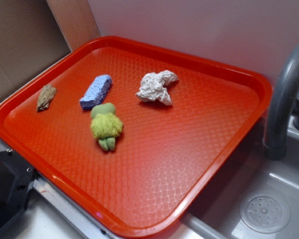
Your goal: Grab the wood chip.
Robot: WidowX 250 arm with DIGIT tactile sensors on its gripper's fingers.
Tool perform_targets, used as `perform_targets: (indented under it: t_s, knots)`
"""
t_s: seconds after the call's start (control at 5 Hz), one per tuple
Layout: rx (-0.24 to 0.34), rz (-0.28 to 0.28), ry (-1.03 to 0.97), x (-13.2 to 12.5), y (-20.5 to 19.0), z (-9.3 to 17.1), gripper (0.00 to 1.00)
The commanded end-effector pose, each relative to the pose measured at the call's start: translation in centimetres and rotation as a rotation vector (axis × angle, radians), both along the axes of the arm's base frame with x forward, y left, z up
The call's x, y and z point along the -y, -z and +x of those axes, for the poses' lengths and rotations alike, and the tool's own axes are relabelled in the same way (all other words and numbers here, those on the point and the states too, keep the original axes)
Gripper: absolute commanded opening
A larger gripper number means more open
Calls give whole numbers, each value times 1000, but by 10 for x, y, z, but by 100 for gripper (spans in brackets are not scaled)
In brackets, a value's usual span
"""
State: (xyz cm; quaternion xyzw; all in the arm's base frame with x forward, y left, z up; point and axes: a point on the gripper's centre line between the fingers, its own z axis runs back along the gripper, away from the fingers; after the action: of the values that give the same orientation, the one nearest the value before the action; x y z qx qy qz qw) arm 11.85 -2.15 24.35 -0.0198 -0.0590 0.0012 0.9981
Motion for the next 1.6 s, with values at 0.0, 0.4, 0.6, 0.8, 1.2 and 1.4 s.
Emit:
perform_targets:
  t_s: [0.0,0.4,0.6,0.8,1.2,1.4]
  knots:
    - [0,0,0,0,0,0,100]
    - [27,-28,-501,-81,92,50,100]
    - [72,-88,-750,-109,134,39,100]
    - [58,-70,-874,-118,158,33,100]
    - [95,54,-782,-122,179,40,100]
    - [95,74,-748,-124,187,51,100]
